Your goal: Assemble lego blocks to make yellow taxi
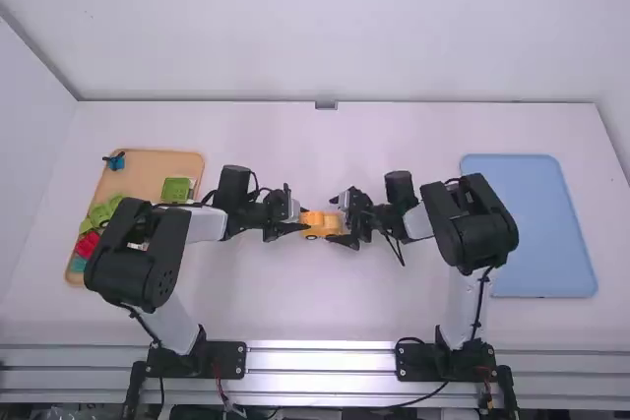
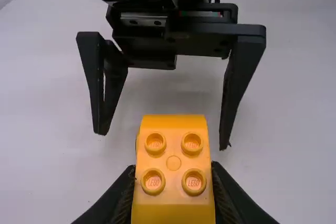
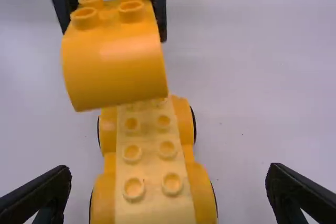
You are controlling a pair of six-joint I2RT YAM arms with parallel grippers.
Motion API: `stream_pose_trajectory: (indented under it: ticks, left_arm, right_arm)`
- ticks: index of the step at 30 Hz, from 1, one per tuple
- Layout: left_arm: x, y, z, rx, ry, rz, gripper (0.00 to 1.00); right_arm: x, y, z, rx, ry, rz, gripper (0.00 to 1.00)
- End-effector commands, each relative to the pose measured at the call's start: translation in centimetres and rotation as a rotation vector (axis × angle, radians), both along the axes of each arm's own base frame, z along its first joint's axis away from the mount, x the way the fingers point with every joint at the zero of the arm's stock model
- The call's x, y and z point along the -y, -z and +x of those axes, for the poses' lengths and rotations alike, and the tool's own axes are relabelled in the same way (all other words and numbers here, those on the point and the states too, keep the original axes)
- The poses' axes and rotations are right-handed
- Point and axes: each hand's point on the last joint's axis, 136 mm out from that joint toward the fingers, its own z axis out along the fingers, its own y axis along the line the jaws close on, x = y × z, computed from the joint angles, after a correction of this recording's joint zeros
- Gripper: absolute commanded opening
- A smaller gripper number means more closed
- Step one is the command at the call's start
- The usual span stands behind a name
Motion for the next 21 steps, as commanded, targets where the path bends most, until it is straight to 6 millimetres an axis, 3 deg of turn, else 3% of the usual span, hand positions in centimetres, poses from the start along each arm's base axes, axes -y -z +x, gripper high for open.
stream_pose_trajectory:
  ticks: [1, 5, 21]
  left_arm:
    - [0.5, -0.6, -0.1, -0.008, 0.025, -0.031, 0.19]
    - [0.5, -0.6, 0.0, -0.023, 0.016, -0.033, 0.19]
    - [0.4, -0.5, 0.1, -0.019, 0.013, -0.026, 0.18]
  right_arm:
    - [-0.5, 0.7, -0.5, 0.007, -0.063, 0.038, 0.98]
    - [-1.2, 0.7, -0.4, -0.03, -0.122, 0.115, 0.99]
    - [-2.1, 2.1, -0.2, -0.038, -0.125, 0.076, 0.98]
